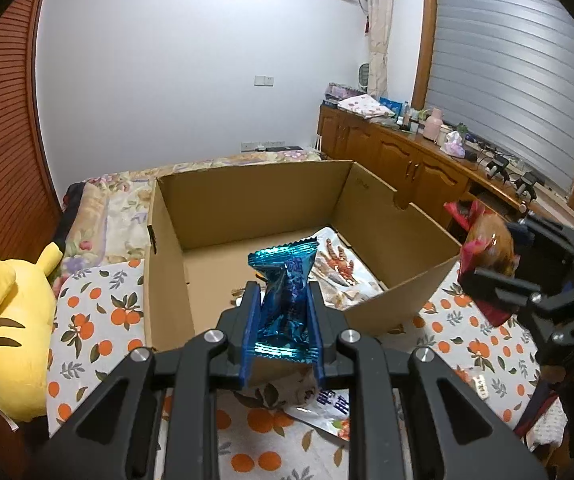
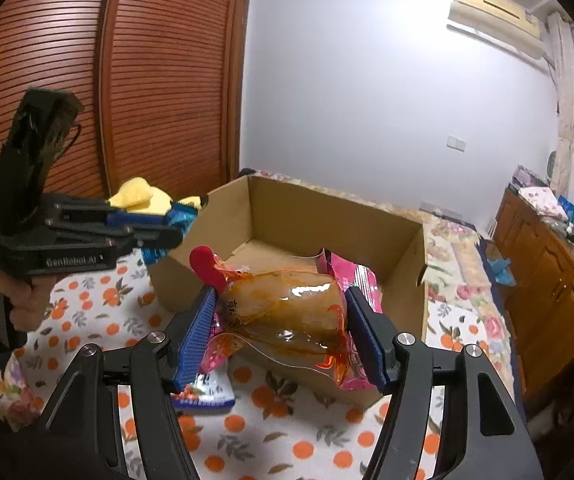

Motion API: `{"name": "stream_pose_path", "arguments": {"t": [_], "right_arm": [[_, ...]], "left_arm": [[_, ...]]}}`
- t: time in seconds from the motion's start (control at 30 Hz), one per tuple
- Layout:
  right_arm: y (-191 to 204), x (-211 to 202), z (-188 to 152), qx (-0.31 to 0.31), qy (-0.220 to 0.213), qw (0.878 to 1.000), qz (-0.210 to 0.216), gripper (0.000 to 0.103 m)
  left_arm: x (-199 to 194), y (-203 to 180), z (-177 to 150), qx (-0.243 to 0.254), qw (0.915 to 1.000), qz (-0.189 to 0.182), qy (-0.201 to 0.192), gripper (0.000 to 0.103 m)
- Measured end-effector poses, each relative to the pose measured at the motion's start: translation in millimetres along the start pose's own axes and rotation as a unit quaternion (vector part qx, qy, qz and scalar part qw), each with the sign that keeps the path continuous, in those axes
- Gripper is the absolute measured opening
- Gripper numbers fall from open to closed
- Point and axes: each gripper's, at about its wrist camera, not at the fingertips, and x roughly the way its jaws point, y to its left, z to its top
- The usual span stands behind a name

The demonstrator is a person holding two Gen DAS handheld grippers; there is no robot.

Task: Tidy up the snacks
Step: 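Lift both held snacks and carry them over the box, then open both tools over the box to drop the candy and packet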

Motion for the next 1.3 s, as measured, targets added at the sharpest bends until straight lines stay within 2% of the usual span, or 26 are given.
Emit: {"name": "stream_pose_path", "arguments": {"t": [0.3,0.57,0.67,1.0,1.2,1.3], "right_arm": [[-14.5,24.3,10.6,0.037,0.002,0.999,0.002,0.066],[-24.3,52.7,6.8,0.059,0.027,0.998,0.000,0.066],[-24.4,55.6,2.7,0.061,0.032,0.998,-0.005,0.066],[-36.4,73.9,3.0,0.092,0.047,0.995,0.000,0.067],[-40.3,86.4,5.9,0.104,0.052,0.993,-0.005,0.069],[-39.9,88.8,8.2,0.105,0.052,0.993,-0.010,0.066]], "left_arm": [[22.7,5.0,8.4,-0.003,0.9999,0.007,0.014,0.020],[40.2,4.3,11.3,-0.011,0.9995,0.003,0.029,0.020],[44.5,7.7,13.0,-0.018,0.9993,0.009,0.032,0.028],[38.9,22.2,13.4,-0.031,0.9987,0.033,0.022,0.038],[27.5,27.9,12.4,-0.032,0.9988,0.036,0.011,0.039],[22.1,30.9,12.6,-0.031,0.9988,0.038,0.006,0.039]]}}
